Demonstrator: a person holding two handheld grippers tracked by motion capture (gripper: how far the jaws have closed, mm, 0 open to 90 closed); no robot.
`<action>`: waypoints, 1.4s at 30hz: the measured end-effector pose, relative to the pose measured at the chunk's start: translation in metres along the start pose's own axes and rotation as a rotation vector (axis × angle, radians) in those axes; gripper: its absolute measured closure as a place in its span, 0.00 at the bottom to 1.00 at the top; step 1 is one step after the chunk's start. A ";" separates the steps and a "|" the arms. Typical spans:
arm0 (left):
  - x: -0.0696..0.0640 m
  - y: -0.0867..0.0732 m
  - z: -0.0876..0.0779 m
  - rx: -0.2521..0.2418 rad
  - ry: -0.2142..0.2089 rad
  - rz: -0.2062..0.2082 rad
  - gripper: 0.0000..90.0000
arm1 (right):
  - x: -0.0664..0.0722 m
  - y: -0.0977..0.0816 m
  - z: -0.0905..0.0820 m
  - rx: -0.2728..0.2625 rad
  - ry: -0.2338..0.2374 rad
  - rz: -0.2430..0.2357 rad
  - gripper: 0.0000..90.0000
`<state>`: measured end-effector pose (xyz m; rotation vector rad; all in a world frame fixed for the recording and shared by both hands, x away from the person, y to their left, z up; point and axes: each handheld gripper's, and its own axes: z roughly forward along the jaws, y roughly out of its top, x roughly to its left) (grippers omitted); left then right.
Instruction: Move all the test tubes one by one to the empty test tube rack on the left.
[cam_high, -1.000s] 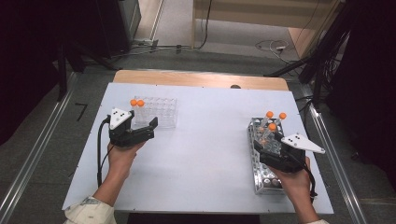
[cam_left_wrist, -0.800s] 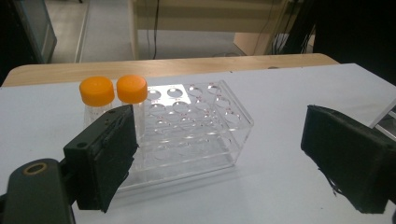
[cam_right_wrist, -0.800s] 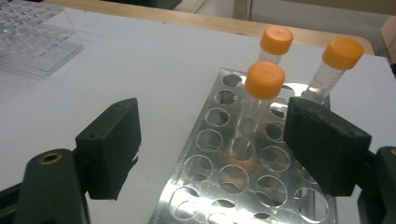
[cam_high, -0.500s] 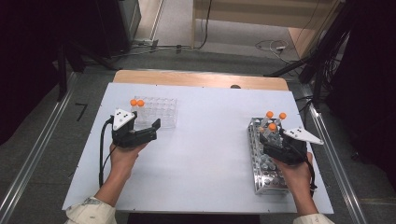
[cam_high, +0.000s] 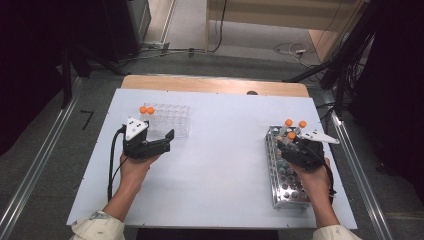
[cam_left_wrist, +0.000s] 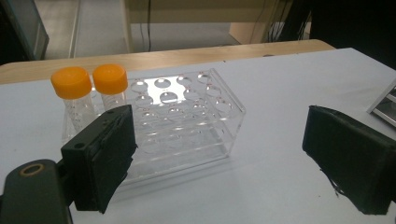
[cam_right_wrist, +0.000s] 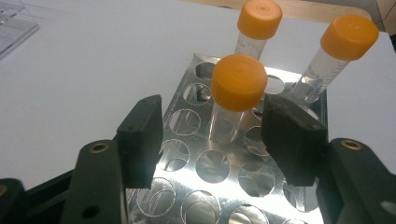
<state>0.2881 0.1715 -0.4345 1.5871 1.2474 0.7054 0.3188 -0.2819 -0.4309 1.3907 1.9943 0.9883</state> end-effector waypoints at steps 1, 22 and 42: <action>0.000 0.000 0.000 0.001 0.000 0.001 0.11 | 0.000 0.001 0.000 -0.002 -0.002 0.001 0.46; -0.002 0.000 0.000 0.004 -0.011 -0.003 0.11 | -0.001 0.009 0.014 0.082 -0.051 0.007 0.79; -0.004 0.000 0.000 0.000 -0.029 -0.010 0.11 | 0.001 0.019 -0.015 -0.053 -0.049 0.005 0.79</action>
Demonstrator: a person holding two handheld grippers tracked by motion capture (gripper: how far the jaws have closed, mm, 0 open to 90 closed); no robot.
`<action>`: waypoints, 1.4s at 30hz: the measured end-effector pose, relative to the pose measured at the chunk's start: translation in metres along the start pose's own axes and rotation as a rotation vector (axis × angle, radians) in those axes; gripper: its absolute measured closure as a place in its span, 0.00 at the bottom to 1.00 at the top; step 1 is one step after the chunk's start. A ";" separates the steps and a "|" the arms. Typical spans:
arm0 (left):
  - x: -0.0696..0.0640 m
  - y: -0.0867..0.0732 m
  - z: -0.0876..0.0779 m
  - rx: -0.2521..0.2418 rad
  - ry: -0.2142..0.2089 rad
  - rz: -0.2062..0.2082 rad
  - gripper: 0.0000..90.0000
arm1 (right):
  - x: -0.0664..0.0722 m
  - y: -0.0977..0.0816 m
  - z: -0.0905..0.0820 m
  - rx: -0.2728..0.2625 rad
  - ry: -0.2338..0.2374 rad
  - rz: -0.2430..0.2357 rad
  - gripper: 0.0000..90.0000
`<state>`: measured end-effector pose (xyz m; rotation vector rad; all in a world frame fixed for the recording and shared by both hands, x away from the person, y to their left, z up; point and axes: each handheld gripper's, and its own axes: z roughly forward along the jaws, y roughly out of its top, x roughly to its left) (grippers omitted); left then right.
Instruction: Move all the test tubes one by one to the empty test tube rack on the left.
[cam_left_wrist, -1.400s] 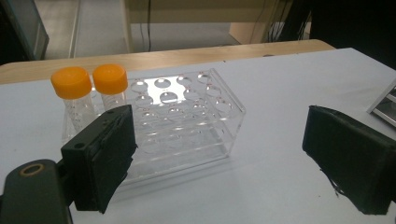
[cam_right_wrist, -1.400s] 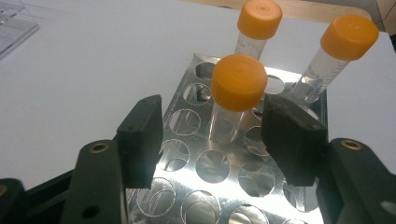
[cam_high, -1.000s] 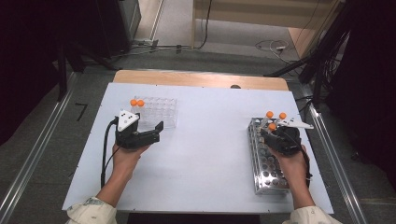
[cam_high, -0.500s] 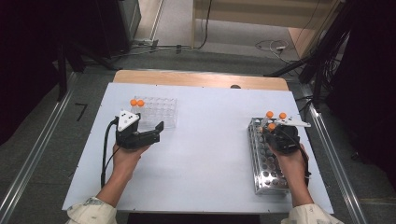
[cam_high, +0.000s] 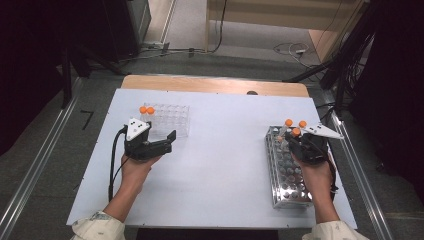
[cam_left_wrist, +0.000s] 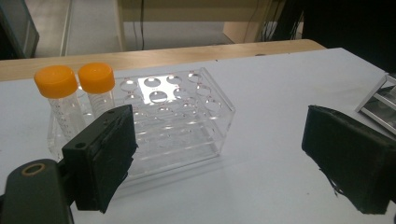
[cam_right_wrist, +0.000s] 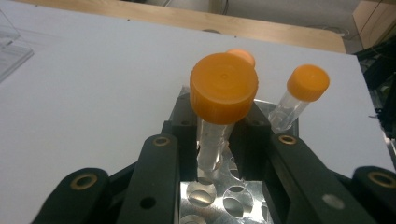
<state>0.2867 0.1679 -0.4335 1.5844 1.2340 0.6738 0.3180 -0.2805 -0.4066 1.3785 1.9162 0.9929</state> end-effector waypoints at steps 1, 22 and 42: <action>0.000 0.000 0.000 0.000 0.000 0.000 0.11 | 0.000 0.002 -0.003 -0.008 0.001 0.003 0.79; -0.008 0.000 -0.001 -0.017 -0.045 0.029 0.10 | 0.038 0.019 -0.032 -0.073 0.132 -0.062 0.79; -0.035 0.003 -0.006 -0.027 -0.137 0.070 0.11 | 0.110 0.018 -0.003 -0.007 0.337 -0.166 0.79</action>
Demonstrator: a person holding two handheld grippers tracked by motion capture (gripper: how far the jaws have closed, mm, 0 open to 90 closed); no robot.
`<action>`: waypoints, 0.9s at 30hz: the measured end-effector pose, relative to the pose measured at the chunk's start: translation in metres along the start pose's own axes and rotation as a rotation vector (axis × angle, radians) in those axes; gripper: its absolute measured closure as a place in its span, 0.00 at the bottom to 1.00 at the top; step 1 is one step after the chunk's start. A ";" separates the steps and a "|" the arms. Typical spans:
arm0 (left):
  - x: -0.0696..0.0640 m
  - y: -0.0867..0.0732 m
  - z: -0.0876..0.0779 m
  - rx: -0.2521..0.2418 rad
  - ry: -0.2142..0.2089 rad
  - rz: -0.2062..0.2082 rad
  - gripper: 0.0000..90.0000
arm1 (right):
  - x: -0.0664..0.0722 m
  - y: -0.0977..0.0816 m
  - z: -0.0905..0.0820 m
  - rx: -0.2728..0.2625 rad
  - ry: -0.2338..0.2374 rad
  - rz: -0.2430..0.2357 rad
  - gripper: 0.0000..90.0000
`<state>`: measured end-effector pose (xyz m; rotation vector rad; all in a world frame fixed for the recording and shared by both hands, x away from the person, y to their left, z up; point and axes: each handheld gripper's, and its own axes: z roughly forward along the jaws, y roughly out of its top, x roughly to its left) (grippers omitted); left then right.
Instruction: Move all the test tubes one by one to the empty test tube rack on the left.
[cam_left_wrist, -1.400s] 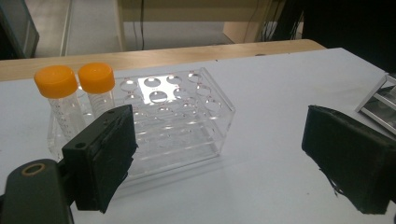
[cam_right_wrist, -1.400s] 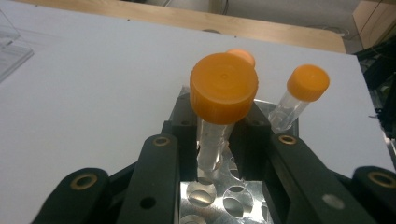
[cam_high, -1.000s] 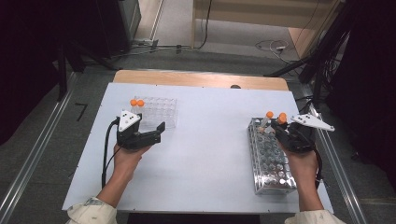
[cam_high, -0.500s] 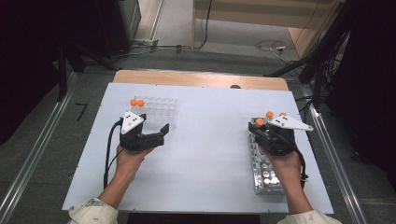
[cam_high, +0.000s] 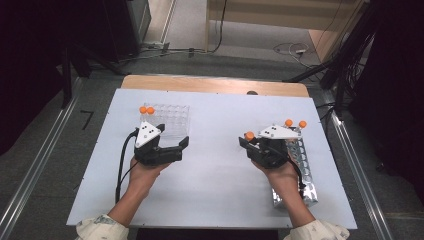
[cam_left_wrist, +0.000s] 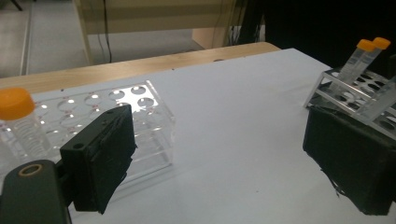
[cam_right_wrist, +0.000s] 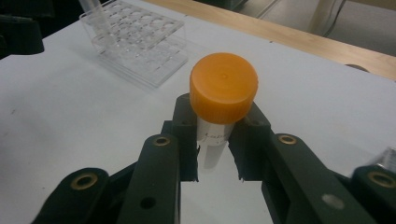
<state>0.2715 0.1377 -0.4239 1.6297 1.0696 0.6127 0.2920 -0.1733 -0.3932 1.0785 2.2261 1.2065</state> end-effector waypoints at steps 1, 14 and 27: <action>-0.002 0.000 0.000 0.001 -0.003 0.005 0.11 | 0.003 0.000 0.002 0.003 0.007 -0.008 0.79; -0.009 0.001 0.000 0.004 -0.021 0.026 0.11 | 0.028 0.002 0.027 0.037 0.068 -0.060 0.79; -0.018 0.003 -0.001 -0.010 -0.058 0.032 0.13 | 0.049 0.003 0.048 0.064 0.109 -0.105 0.79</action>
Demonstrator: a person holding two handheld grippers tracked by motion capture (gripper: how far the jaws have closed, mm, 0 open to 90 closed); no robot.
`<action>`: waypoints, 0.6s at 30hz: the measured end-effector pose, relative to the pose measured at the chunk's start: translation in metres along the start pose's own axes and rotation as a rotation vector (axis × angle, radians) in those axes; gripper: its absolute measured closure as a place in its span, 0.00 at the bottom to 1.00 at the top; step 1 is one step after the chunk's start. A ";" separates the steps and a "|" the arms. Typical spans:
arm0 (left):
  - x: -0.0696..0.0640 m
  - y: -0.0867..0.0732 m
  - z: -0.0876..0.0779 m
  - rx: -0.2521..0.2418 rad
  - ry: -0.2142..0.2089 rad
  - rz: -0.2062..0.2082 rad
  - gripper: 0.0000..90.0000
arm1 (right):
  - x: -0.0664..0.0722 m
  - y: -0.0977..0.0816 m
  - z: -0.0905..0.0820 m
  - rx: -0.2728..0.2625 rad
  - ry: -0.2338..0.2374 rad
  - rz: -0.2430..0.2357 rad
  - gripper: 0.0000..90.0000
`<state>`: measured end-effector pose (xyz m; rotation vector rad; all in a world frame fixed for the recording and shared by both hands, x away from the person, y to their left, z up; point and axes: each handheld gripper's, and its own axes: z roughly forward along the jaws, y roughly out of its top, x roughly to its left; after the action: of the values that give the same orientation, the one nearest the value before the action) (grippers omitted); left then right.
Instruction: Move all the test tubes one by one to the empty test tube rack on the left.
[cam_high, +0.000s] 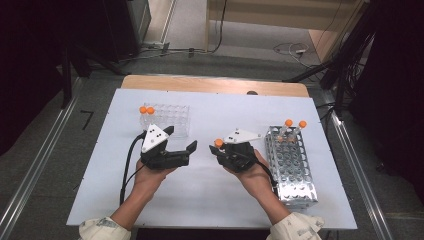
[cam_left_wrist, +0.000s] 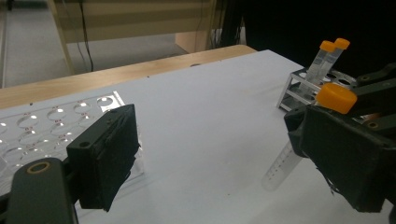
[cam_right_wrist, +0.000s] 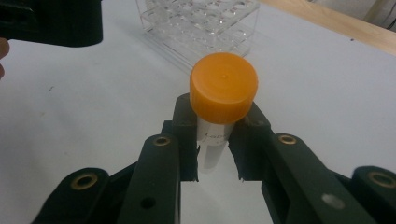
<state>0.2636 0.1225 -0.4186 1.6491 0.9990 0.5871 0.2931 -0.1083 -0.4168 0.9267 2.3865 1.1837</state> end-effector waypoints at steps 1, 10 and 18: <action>-0.001 0.000 0.000 0.001 -0.003 0.001 0.13 | 0.002 0.001 0.002 0.001 0.003 -0.004 0.79; -0.006 0.002 -0.001 -0.004 -0.039 0.011 0.17 | 0.019 0.003 0.018 0.026 0.042 -0.040 0.79; -0.014 0.002 0.000 0.009 -0.109 0.026 0.28 | 0.030 0.002 0.024 0.033 0.068 -0.070 0.79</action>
<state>0.2568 0.1103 -0.4156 1.6861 0.9026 0.5051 0.2845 -0.0736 -0.4297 0.8185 2.4772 1.1710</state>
